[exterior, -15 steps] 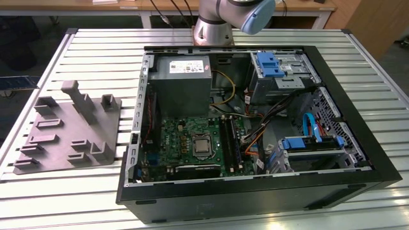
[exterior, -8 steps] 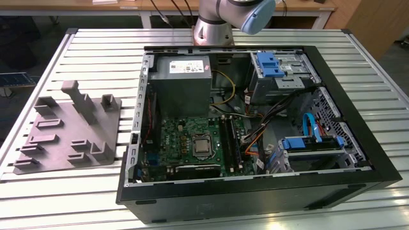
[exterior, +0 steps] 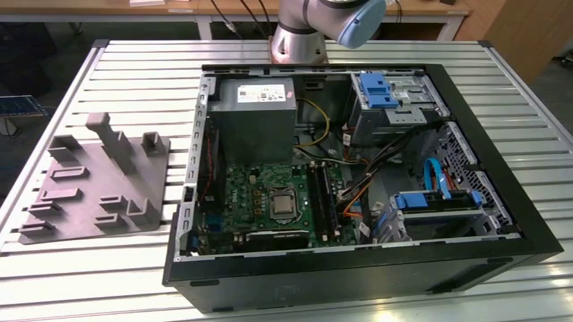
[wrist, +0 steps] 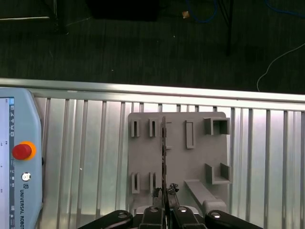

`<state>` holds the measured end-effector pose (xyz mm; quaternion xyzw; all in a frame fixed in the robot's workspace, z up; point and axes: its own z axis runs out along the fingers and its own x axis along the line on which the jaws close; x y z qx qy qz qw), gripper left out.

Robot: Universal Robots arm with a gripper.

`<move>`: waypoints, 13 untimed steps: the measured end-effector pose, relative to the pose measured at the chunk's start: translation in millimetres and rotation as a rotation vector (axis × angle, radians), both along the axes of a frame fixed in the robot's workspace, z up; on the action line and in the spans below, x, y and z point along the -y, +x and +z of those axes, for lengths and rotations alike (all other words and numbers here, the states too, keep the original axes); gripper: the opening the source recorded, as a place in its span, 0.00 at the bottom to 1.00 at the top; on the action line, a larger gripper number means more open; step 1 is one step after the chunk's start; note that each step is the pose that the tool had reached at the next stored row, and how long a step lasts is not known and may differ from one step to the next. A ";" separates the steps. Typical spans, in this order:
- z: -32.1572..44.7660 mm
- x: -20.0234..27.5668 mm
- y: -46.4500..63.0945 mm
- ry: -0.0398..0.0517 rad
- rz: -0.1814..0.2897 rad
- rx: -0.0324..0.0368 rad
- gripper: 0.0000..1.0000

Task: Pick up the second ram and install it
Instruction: 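Pick up the second ram and move it above second insertion slot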

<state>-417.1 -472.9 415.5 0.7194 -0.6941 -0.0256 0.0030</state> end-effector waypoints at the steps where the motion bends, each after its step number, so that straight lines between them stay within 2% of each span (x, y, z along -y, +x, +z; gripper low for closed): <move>1: 0.1 0.0 0.0 -0.0001 0.000 -0.0001 0.14; 5: -0.1 0.0 6.0 -0.0002 0.000 -0.0001 0.14; 13: -0.5 0.0 40.3 -0.0002 0.000 -0.0001 0.14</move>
